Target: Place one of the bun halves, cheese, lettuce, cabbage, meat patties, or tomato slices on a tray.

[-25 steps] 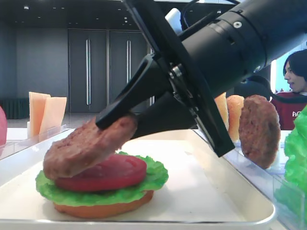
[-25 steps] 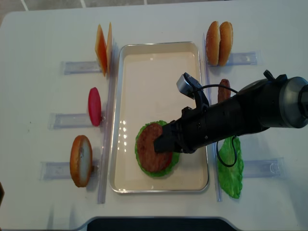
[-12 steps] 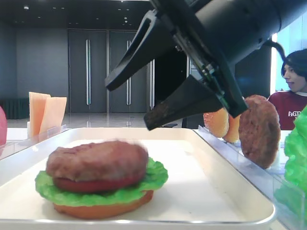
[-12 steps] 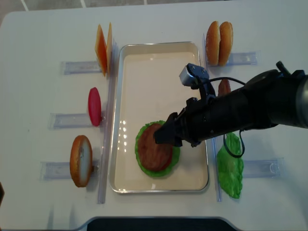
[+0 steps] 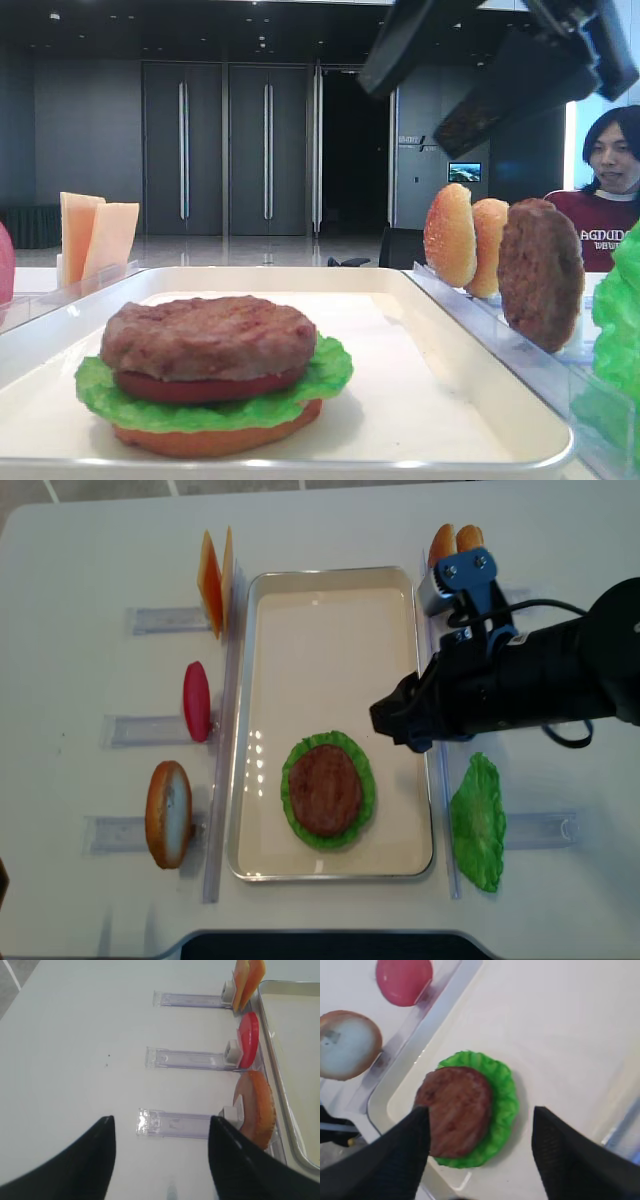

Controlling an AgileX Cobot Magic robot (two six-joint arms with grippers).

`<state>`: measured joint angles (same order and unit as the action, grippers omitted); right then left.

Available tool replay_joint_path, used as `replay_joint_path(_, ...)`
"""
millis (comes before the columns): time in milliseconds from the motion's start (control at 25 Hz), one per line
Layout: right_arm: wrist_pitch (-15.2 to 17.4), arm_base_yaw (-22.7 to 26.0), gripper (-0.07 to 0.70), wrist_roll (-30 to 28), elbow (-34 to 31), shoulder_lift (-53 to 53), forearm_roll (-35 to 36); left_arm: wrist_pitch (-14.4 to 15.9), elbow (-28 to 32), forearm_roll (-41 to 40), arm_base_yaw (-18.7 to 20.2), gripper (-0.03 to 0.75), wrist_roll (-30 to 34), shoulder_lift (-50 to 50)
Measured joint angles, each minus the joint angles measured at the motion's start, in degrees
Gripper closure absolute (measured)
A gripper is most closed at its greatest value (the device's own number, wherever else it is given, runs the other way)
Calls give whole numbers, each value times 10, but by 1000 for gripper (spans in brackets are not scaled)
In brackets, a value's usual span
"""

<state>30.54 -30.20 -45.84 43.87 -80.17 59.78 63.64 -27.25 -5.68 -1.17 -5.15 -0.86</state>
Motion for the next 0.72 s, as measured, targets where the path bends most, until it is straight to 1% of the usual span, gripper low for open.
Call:
replay_joint_path(80,4,33,178,53,0,21,-61,0,0,0,0,264,0,0)
replay_joint_path(120,10,54,178,83,0,29,-89,0,0,0,0,264,0,0)
replay_joint_path(200,29,93,178,124,0,43,-132,0,0,0,0,264,0,0)
replay_joint_path(440,110,247,178,234,0,76,-292,0,0,0,0,264,0,0)
replay_joint_path(520,134,288,178,267,0,84,-353,0,0,0,0,264,0,0)
replay_joint_path(600,160,320,178,298,0,90,-408,0,0,0,0,264,0,0)
replay_joint_path(720,201,343,178,337,0,97,-497,0,0,0,0,264,0,0)
